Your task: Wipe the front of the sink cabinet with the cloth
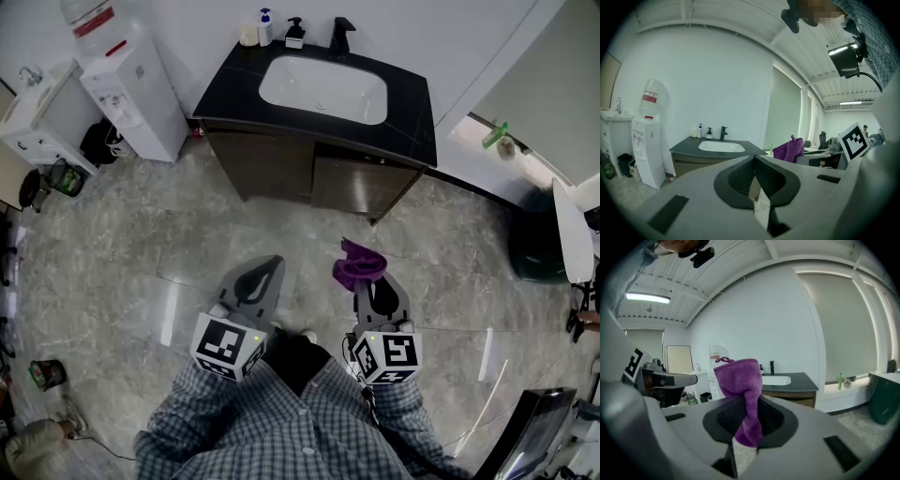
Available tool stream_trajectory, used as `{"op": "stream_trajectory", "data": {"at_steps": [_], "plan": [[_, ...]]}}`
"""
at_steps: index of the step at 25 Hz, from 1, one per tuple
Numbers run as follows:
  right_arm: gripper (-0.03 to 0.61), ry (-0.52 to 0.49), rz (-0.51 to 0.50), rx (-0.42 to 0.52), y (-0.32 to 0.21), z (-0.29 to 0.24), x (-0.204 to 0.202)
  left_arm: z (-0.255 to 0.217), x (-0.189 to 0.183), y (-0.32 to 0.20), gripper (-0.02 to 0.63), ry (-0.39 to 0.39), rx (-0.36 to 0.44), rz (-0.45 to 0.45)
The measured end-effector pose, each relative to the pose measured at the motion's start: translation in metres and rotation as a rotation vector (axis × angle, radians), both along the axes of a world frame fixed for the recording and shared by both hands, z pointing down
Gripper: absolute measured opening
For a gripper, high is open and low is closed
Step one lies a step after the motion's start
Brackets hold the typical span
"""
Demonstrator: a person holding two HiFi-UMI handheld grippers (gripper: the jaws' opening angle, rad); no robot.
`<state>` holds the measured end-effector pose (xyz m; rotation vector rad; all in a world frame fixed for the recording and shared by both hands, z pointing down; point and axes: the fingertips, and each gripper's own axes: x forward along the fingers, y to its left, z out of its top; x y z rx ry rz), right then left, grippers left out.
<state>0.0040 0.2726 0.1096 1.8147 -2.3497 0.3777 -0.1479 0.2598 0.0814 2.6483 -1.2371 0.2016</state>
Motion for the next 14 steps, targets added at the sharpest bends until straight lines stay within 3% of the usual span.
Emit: {"op": "stream_trajectory", "data": {"at_steps": [14], "plan": [[0.074, 0.003, -0.036, -0.006, 0.0078, -0.0008, -0.0101, -0.0016, -0.0063, 0.0082, 0.011, -0.006, 0.001, -0.005]]}}
